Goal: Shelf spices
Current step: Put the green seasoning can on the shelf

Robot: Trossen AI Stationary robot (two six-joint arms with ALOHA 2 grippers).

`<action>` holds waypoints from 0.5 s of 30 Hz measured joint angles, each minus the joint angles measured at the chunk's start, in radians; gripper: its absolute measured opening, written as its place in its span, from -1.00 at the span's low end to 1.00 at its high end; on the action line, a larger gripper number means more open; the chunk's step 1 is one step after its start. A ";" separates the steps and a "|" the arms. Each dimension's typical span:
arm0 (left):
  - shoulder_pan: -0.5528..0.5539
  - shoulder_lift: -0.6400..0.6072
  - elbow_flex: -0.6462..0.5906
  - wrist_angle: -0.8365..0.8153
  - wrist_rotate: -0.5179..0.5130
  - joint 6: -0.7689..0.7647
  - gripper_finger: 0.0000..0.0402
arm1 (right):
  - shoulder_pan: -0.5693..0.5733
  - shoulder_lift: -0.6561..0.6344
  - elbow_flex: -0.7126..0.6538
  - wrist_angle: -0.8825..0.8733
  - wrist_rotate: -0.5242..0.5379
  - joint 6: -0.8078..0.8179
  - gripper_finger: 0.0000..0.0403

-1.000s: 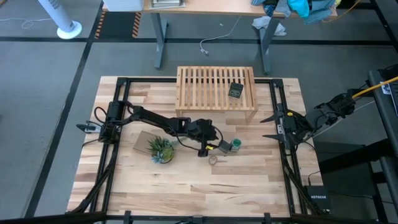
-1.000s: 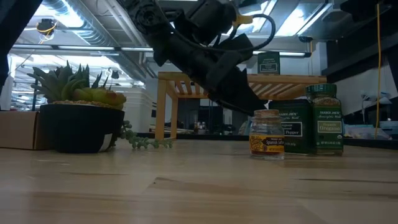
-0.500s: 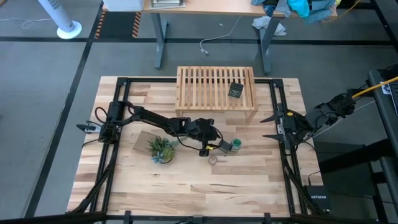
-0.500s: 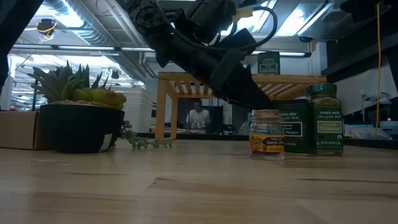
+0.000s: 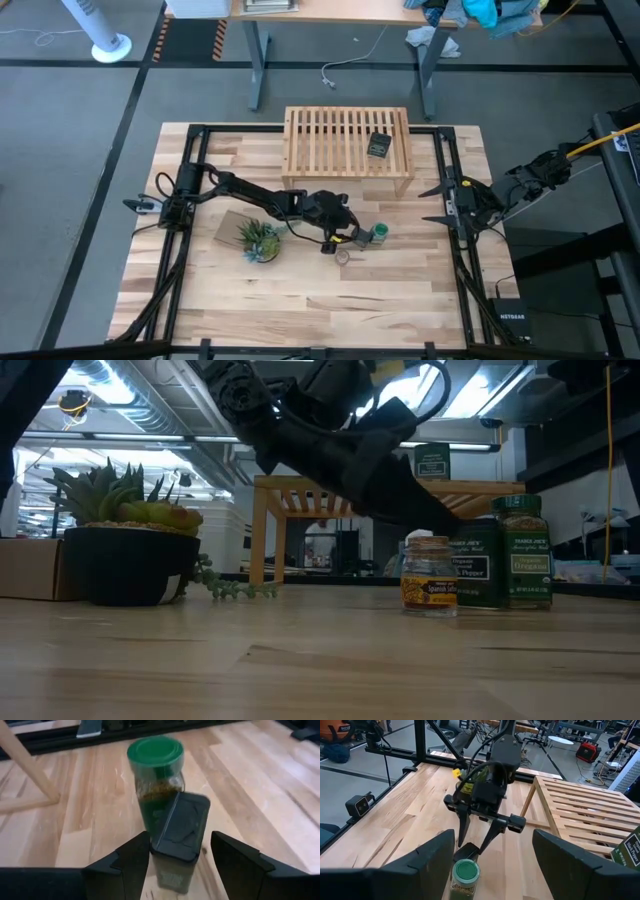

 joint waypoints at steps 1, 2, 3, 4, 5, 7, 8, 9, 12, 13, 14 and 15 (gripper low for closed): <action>0.000 0.000 0.000 0.000 0.009 0.000 0.01 | 0.000 0.000 0.000 0.001 0.000 0.000 0.36; 0.000 0.000 0.000 0.000 0.010 -0.001 0.01 | 0.000 0.000 0.000 0.001 0.000 0.000 0.36; 0.000 0.000 0.000 0.000 0.010 -0.003 0.01 | 0.000 0.000 0.000 0.000 0.000 0.000 0.36; -0.001 0.000 0.000 -0.001 0.010 -0.005 0.01 | 0.000 0.000 0.000 0.000 0.000 0.000 0.36; -0.001 0.000 0.000 -0.001 0.010 -0.007 0.01 | 0.000 0.000 0.000 0.001 0.000 0.000 0.36; -0.001 0.000 0.000 -0.001 0.011 -0.012 0.01 | 0.000 0.000 0.000 0.001 0.000 0.000 0.36; -0.001 0.003 0.000 -0.002 0.011 -0.012 0.01 | 0.000 0.000 0.000 0.000 0.000 0.000 0.36; -0.001 0.009 0.000 0.002 0.012 -0.012 0.01 | 0.000 0.000 0.000 0.000 0.000 0.000 0.36; -0.001 0.032 0.000 0.011 0.013 -0.026 0.01 | 0.000 0.000 0.000 0.001 0.000 0.000 0.36; -0.001 0.042 0.000 0.009 0.013 -0.028 0.01 | 0.000 0.000 0.000 0.001 0.000 0.000 0.36; -0.001 0.053 0.000 0.010 0.013 -0.027 0.01 | 0.000 0.000 0.000 0.001 0.000 0.000 0.36; -0.001 0.060 0.000 0.010 0.013 -0.021 0.01 | 0.000 0.000 0.000 0.001 0.000 0.000 0.36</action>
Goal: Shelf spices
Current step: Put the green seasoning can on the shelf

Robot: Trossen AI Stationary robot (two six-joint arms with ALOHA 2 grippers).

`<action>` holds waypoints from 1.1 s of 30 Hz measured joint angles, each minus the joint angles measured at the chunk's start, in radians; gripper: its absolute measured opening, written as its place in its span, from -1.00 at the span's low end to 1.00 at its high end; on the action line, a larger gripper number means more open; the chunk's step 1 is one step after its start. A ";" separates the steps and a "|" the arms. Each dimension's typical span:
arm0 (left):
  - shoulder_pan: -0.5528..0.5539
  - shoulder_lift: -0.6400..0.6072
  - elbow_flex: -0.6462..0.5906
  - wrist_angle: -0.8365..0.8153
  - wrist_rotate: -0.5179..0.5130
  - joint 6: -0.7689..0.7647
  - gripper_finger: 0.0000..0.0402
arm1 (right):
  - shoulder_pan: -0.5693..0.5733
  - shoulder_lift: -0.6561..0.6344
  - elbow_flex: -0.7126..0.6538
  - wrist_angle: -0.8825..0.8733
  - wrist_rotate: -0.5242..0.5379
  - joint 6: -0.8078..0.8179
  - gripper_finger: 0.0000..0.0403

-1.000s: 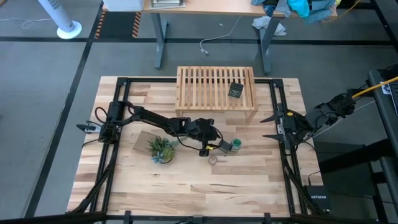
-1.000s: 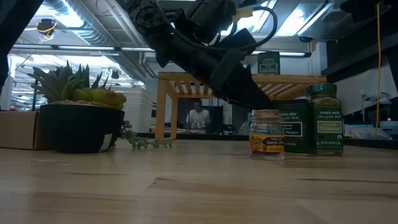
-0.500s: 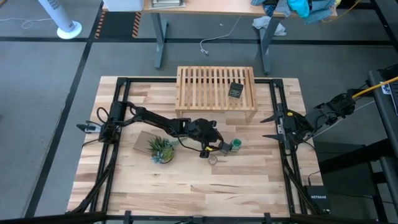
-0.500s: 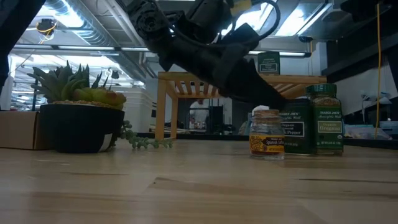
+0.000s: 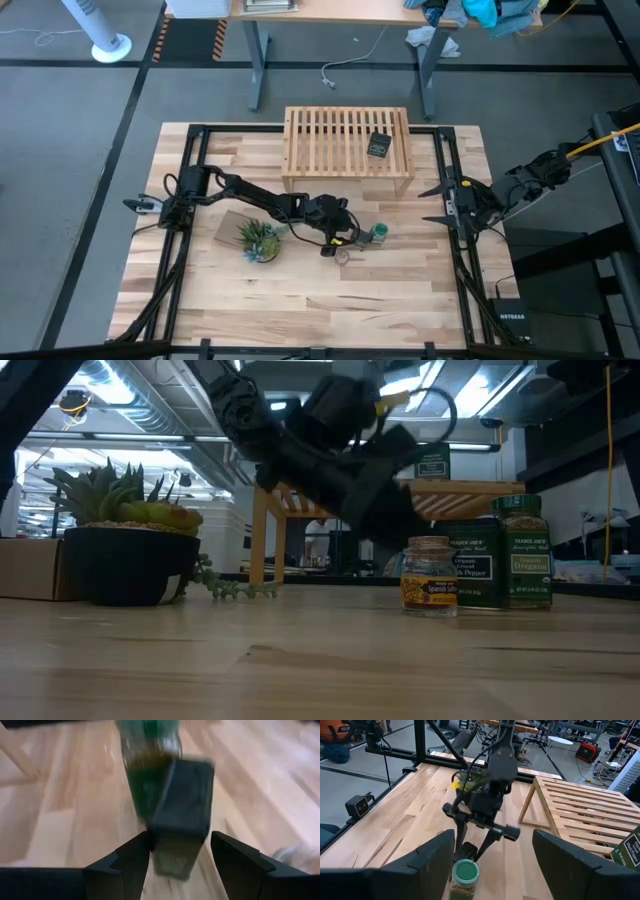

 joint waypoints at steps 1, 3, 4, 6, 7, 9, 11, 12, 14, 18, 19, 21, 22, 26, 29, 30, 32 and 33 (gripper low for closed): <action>-0.001 0.007 0.000 -0.002 0.000 0.010 0.00 | 0.000 0.000 0.000 0.000 0.000 0.000 0.36; -0.001 0.015 0.000 0.020 0.000 0.028 -0.03 | 0.000 0.000 0.000 0.000 0.000 0.000 0.36; -0.001 0.015 0.000 0.034 -0.001 0.036 -0.06 | 0.000 0.000 0.000 -0.001 0.000 0.000 0.36; -0.001 0.014 0.000 0.066 -0.001 0.046 -0.15 | 0.000 0.000 0.000 0.000 0.000 0.000 0.36; -0.001 0.014 0.000 0.073 0.000 0.046 -0.20 | 0.000 0.000 0.000 0.000 0.000 0.000 0.36; -0.001 0.014 0.000 0.078 0.000 0.047 -0.32 | 0.000 0.000 0.000 0.000 0.000 0.000 0.36; -0.001 0.014 0.000 0.075 0.000 0.048 -0.42 | 0.000 0.000 0.000 0.000 0.000 0.000 0.36; -0.001 0.014 0.000 0.072 0.000 0.047 -0.42 | 0.000 0.000 0.000 0.000 0.000 0.000 0.36; -0.001 0.014 0.000 0.070 0.000 0.047 -0.42 | 0.000 0.000 0.000 0.000 0.000 0.000 0.36; -0.009 0.014 0.000 0.071 -0.002 0.047 -0.42 | 0.000 0.000 0.000 0.000 0.000 0.000 0.36; -0.011 0.014 0.000 0.071 -0.005 0.047 -0.42 | 0.000 0.000 0.000 -0.001 0.000 0.000 0.36; -0.012 0.010 0.000 0.069 -0.009 0.047 -0.42 | 0.000 0.000 0.000 -0.001 0.000 0.000 0.36; -0.012 0.006 0.000 0.063 -0.012 0.047 -0.42 | 0.000 0.000 0.000 -0.001 0.000 0.000 0.36; -0.012 -0.026 0.000 0.051 -0.014 0.047 -0.42 | 0.000 0.000 0.000 -0.001 0.000 0.000 0.36; -0.012 -0.069 0.013 0.017 -0.022 0.057 -0.42 | 0.000 0.000 0.000 -0.001 0.000 0.000 0.36; -0.012 -0.085 0.017 0.001 -0.023 0.074 -0.42 | 0.000 0.000 0.000 0.000 0.000 0.000 0.36; -0.012 -0.117 0.024 -0.029 -0.033 0.106 -0.42 | 0.000 0.000 0.000 0.000 0.000 0.000 0.36; -0.012 -0.134 0.028 -0.045 -0.045 0.126 -0.42 | 0.000 0.000 0.000 -0.001 0.000 0.000 0.36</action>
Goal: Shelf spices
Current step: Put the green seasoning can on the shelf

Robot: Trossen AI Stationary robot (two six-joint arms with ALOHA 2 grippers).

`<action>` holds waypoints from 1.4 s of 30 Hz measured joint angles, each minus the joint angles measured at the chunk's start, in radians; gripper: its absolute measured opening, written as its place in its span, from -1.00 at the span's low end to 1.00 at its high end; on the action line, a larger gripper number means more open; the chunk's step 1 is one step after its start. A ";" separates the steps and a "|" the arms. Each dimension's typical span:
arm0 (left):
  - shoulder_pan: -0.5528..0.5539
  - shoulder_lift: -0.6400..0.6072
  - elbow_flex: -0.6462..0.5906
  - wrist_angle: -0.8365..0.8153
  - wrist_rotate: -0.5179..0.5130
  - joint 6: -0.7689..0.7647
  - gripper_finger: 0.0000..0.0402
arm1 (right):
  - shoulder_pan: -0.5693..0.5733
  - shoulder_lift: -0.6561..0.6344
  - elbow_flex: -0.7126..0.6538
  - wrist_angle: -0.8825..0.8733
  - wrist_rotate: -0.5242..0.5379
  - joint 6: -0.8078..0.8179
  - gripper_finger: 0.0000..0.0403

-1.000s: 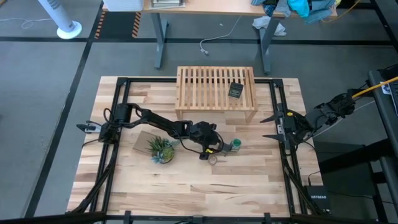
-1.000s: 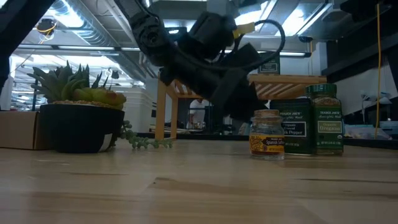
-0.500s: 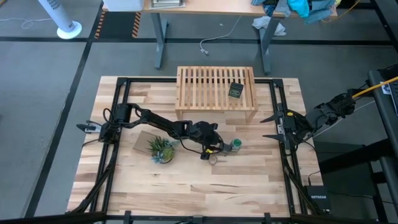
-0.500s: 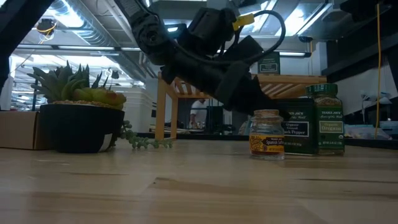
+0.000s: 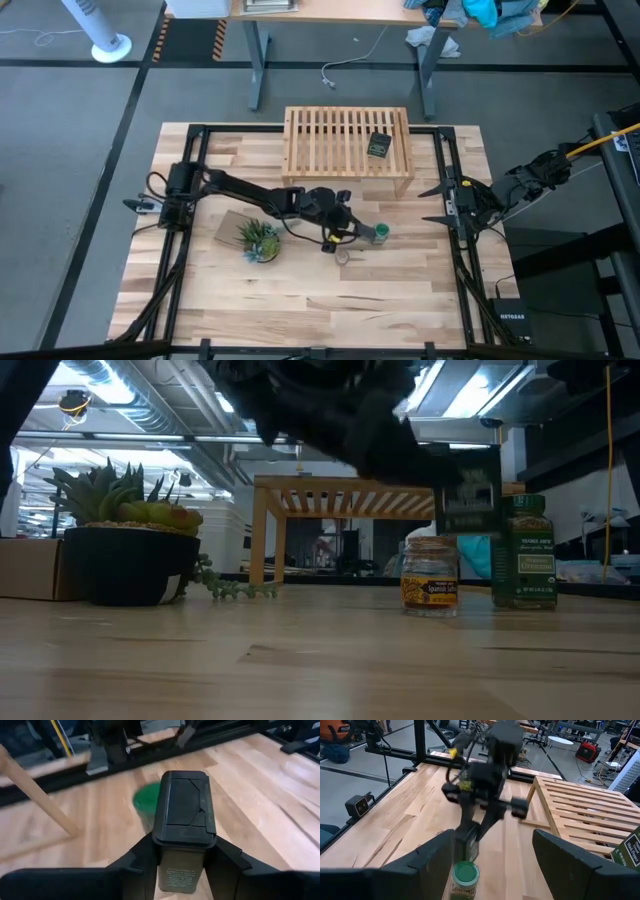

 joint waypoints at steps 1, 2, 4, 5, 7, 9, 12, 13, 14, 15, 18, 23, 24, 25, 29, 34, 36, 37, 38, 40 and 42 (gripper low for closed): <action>0.001 -0.018 0.003 -0.016 -0.017 0.016 -0.42 | 0.000 0.000 0.000 -0.001 0.000 0.000 0.36; 0.002 -0.034 0.007 -0.037 -0.030 0.036 -0.42 | 0.000 0.000 0.000 0.000 0.000 0.000 0.36; 0.010 -0.066 0.018 -0.065 -0.055 0.080 -0.42 | 0.000 0.000 0.000 0.000 0.000 0.000 0.36; 0.016 -0.083 0.020 -0.079 -0.068 0.098 -0.42 | 0.000 0.000 0.000 0.000 0.000 0.000 0.36; 0.034 -0.115 0.023 -0.097 -0.083 0.135 -0.42 | 0.000 0.000 0.000 0.000 0.000 0.000 0.36; 0.059 -0.138 0.023 -0.099 -0.085 0.156 -0.42 | 0.000 0.000 0.000 0.000 0.000 0.000 0.36; 0.107 -0.171 0.023 -0.092 -0.085 0.157 -0.42 | 0.000 0.000 0.000 0.001 0.000 0.000 0.36; 0.126 -0.182 0.023 -0.092 -0.085 0.158 -0.42 | 0.000 0.000 0.000 0.001 0.000 0.000 0.36; 0.144 -0.191 0.023 -0.091 -0.085 0.158 -0.42 | 0.000 0.000 0.000 0.001 0.000 0.000 0.36; 0.163 -0.198 0.023 -0.086 -0.083 0.158 -0.42 | 0.000 0.000 0.000 0.003 0.000 0.000 0.36; 0.221 -0.210 0.026 -0.081 -0.058 0.153 -0.42 | 0.000 0.000 0.000 0.003 0.000 0.000 0.36; 0.312 -0.209 0.070 -0.073 0.057 0.093 -0.42 | 0.000 0.000 0.000 0.003 0.000 0.000 0.36; 0.325 -0.210 0.075 -0.073 0.079 0.078 -0.42 | 0.000 0.000 0.000 0.003 0.000 0.000 0.36; 0.337 -0.210 0.080 -0.074 0.094 0.066 -0.42 | 0.000 0.000 0.000 0.003 0.000 0.000 0.36; 0.361 -0.209 0.108 -0.092 0.168 0.048 -0.42 | 0.000 0.000 0.000 0.003 0.004 0.000 0.36; 0.360 -0.209 0.114 -0.107 0.196 0.051 -0.42 | 0.000 0.000 0.000 0.004 0.021 0.000 0.36; 0.360 -0.206 0.114 -0.111 0.216 0.046 -0.42 | 0.000 0.000 0.000 0.004 0.021 0.000 0.36; 0.360 -0.204 0.114 -0.112 0.220 0.045 -0.42 | 0.000 0.000 0.000 0.004 0.021 0.000 0.36; 0.360 -0.203 0.114 -0.120 0.220 0.044 -0.42 | 0.000 0.000 0.000 0.005 0.021 0.000 0.36; 0.359 -0.188 0.114 -0.127 0.220 0.047 -0.42 | 0.000 0.000 0.000 0.004 0.021 0.000 0.36; 0.359 -0.174 0.113 -0.132 0.219 0.050 -0.42 | 0.000 0.000 0.000 0.005 0.022 0.000 0.36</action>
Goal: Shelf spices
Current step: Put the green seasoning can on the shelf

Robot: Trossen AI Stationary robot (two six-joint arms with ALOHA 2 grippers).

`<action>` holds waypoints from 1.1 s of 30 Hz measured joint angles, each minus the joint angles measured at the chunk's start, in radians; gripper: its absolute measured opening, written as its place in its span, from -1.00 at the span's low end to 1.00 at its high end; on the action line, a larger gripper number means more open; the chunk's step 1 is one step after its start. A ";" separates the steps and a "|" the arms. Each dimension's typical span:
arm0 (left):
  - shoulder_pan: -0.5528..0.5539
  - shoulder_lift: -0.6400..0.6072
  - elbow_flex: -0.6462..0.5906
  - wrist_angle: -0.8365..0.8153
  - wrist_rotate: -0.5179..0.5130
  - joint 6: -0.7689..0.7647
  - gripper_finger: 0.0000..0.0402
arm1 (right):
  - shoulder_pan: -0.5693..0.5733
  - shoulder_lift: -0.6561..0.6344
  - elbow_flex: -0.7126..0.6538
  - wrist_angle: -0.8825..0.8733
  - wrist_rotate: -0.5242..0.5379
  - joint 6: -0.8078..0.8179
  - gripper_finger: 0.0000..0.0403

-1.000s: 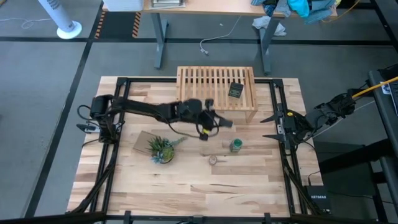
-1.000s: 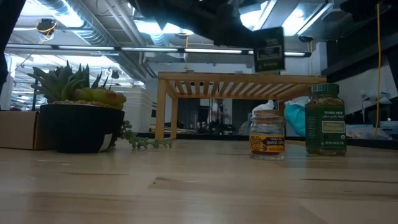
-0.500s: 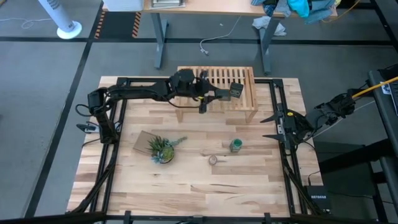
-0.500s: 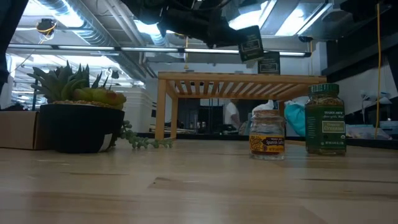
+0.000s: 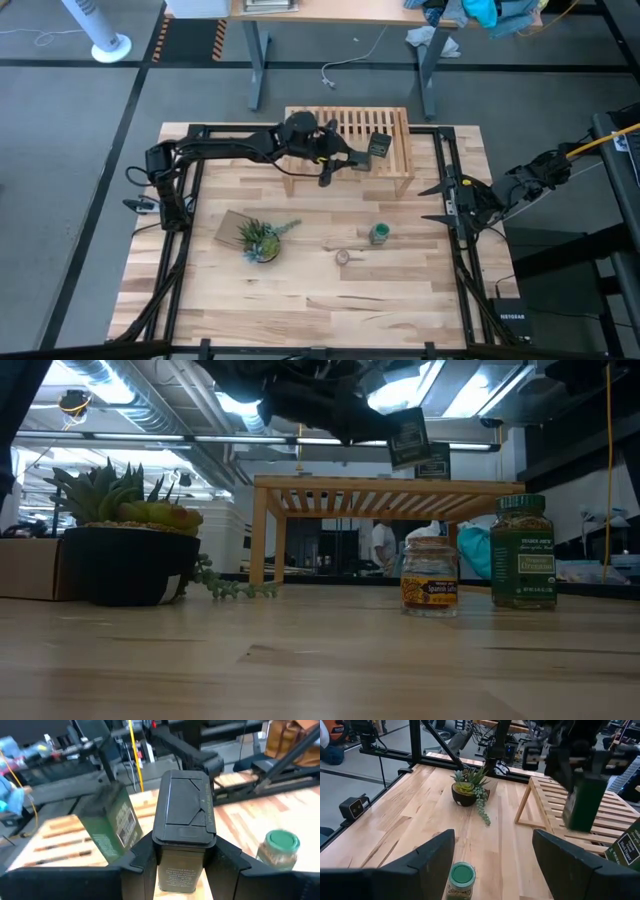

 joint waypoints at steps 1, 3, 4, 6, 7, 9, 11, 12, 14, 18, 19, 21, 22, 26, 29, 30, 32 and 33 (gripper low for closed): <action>0.000 0.008 0.000 0.006 0.000 0.000 -0.42 | 0.000 0.000 0.000 0.001 0.000 0.000 0.36; 0.000 0.017 0.000 0.017 0.000 0.003 -0.42 | 0.000 0.000 0.000 0.002 0.000 0.000 0.36; 0.000 0.021 0.000 0.021 0.001 0.007 -0.42 | 0.000 0.000 0.000 0.002 0.001 0.000 0.36; 0.001 0.024 0.000 0.017 0.000 0.019 -0.42 | 0.000 0.000 0.000 0.003 0.001 0.000 0.36; 0.002 0.025 0.000 0.017 0.000 0.024 -0.42 | 0.000 0.000 0.000 0.003 0.001 0.000 0.36; 0.002 0.025 0.000 0.020 0.000 0.028 -0.42 | 0.000 0.000 0.000 0.003 0.001 0.000 0.36; 0.004 0.025 0.000 0.028 0.000 0.021 -0.42 | 0.000 0.000 0.000 0.005 0.001 0.000 0.36; 0.005 0.025 0.000 0.029 0.000 0.020 -0.42 | 0.000 0.000 0.000 0.004 0.001 0.000 0.36; 0.007 0.025 0.000 0.023 0.000 0.021 -0.42 | 0.000 0.000 0.000 0.005 0.001 0.000 0.36; 0.008 0.025 0.000 0.027 0.000 0.015 -0.42 | 0.000 0.000 0.000 0.005 0.001 0.000 0.36; 0.008 0.025 0.000 0.026 0.000 0.007 -0.42 | 0.000 0.000 0.000 0.005 0.001 0.000 0.36; 0.008 0.025 0.000 0.025 0.000 -0.002 -0.42 | 0.000 0.000 0.000 0.004 0.001 0.000 0.36; 0.007 0.025 0.000 0.025 0.000 -0.004 -0.39 | 0.000 0.000 0.000 0.004 0.001 0.000 0.36; 0.000 0.025 0.000 0.030 -0.002 0.004 -0.21 | 0.000 0.000 0.000 0.004 0.001 0.000 0.36; -0.001 0.025 0.000 0.049 -0.002 0.002 -0.16 | 0.000 0.000 0.000 0.004 0.001 0.000 0.36; 0.000 0.024 0.000 0.049 -0.003 0.002 -0.16 | 0.000 0.000 0.000 0.004 0.001 0.000 0.36; 0.000 0.024 0.000 0.052 -0.004 0.002 -0.17 | 0.000 0.000 0.000 0.004 0.001 0.000 0.36; 0.000 0.024 0.000 0.055 -0.004 0.002 -0.18 | 0.000 0.000 0.000 0.004 0.001 0.000 0.36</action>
